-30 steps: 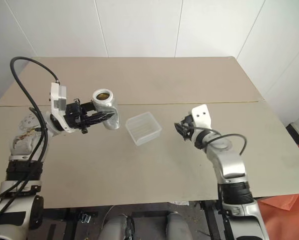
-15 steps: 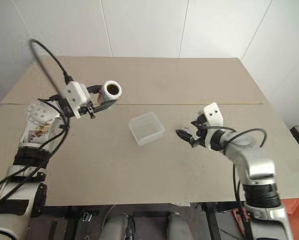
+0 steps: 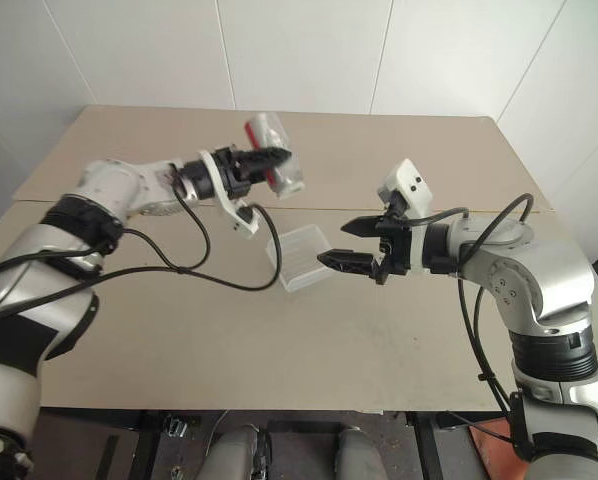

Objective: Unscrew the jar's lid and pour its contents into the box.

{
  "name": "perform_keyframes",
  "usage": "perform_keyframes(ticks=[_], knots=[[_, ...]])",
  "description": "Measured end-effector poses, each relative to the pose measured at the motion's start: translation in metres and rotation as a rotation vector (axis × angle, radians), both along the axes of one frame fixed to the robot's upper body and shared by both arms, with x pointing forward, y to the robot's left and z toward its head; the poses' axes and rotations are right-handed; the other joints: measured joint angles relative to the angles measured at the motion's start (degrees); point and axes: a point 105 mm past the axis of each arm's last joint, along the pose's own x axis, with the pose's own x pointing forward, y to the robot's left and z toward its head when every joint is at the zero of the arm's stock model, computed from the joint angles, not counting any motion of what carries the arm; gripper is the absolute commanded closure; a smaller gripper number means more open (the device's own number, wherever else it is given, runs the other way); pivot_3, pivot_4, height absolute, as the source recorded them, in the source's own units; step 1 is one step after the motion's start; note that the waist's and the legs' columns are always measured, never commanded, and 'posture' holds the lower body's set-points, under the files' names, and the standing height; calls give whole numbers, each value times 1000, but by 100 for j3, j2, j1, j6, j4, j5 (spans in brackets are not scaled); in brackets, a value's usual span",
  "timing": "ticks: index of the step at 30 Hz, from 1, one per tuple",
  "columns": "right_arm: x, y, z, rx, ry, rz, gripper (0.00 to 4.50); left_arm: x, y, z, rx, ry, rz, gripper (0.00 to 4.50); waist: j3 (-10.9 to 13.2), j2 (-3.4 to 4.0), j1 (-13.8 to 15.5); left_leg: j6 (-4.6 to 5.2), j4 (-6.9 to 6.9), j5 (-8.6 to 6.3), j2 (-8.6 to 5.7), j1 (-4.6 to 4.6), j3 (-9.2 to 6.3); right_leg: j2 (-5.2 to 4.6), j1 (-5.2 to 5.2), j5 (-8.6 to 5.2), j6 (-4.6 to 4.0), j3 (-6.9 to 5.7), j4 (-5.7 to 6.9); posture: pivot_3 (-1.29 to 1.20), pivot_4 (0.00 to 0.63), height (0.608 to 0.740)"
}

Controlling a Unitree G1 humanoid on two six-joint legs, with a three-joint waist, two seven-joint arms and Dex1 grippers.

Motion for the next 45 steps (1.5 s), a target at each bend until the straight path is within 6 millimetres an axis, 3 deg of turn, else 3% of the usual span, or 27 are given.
perform_keyframes(ticks=[5,15,19,24,27,30,33,37,39,45], knots=[[2,-3,4,9,-13,-18,17,-2,-10,-26,125,-29,-63,2611,1,-3,-10,-9,4,5,1,-35,5,2,-46,0,0,2,14,0,150,740],[1,-4,13,31,-60,-47,17,2,-9,-27,143,-39,-51,2611,2,-3,-9,-8,8,5,1,-34,8,0,-46,0,0,7,17,0,150,740],[2,-6,9,26,-54,-63,17,2,-7,-18,24,48,-18,2611,2,-3,-11,-8,12,5,1,-34,9,-1,-46,0,0,7,20,0,150,740],[4,-5,9,43,-103,-68,17,10,24,13,-366,271,130,2611,1,-2,-76,-10,15,6,5,-30,12,0,-46,0,-1,9,24,0,150,740],[4,-4,8,61,-117,-65,17,17,54,20,-741,508,226,2611,-1,1,-83,-49,22,29,9,-24,21,0,-44,0,-1,13,28,0,150,740],[5,-2,10,70,-143,-62,17,22,80,-4,-1211,912,252,2611,-2,3,-91,-59,38,35,15,-24,23,1,-36,0,0,15,32,0,150,740],[6,-1,10,77,-149,-62,17,17,97,-26,-1473,1199,228,2611,-1,3,-107,-56,47,33,14,-28,16,5,-34,3,3,20,33,0,150,740],[7,-2,10,77,-157,-68,17,6,120,-33,-1767,1425,132,2611,-2,3,-128,-48,46,29,13,-10,-3,10,-10,5,6,21,29,0,150,740],[8,-2,10,78,-157,-75,17,-1,123,-44,-1847,1494,106,2611,-2,3,-120,-1,44,1,12,21,-11,9,23,4,6,19,23,0,150,740],[9,-4,11,81,-159,-87,17,-15,117,-89,-1894,1610,156,2611,-2,3,-74,0,48,0,6,24,-7,7,26,10,4,18,22,0,150,740]])
